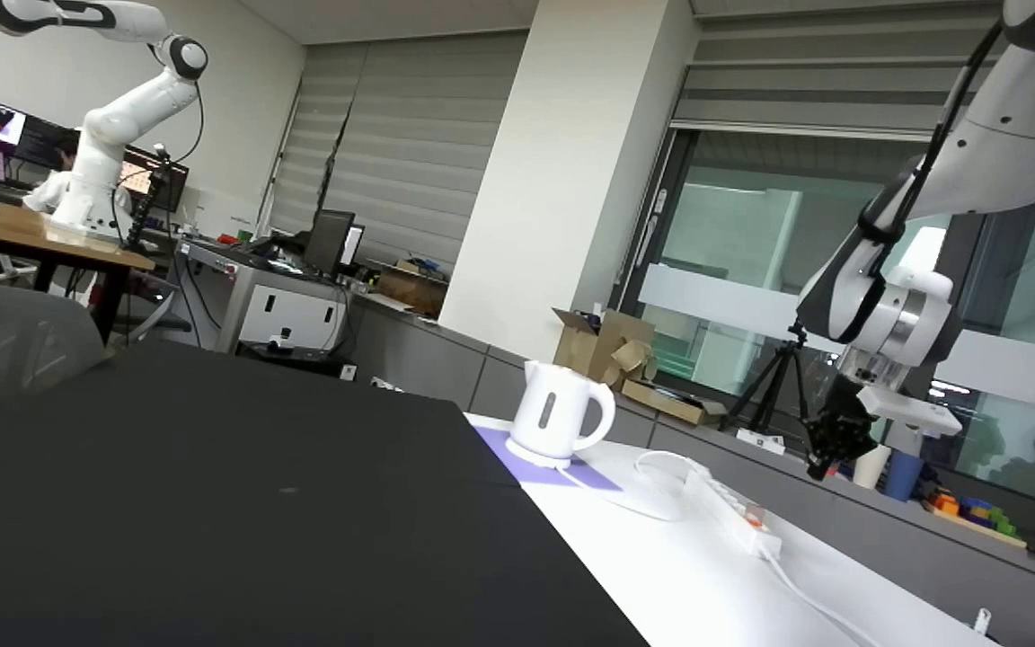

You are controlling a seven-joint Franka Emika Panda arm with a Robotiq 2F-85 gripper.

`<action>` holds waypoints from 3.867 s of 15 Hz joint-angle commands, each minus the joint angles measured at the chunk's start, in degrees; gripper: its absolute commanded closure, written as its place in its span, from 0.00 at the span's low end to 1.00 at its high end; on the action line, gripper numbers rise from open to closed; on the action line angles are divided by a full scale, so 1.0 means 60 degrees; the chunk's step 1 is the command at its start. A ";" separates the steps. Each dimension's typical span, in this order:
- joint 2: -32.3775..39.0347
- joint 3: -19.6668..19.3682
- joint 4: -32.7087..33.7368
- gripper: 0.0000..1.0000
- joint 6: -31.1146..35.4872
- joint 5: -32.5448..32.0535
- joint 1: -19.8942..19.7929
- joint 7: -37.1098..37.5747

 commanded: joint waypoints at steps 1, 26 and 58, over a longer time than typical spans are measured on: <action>0.0601 0.0987 0.0562 1.00 0.0011 0.0097 -0.1039 0.0181; 0.3136 0.3273 0.2702 1.00 -0.0236 -0.0253 -0.2842 0.1986; 0.2568 0.1403 -0.2292 1.00 0.6764 -0.5515 -0.0505 0.1407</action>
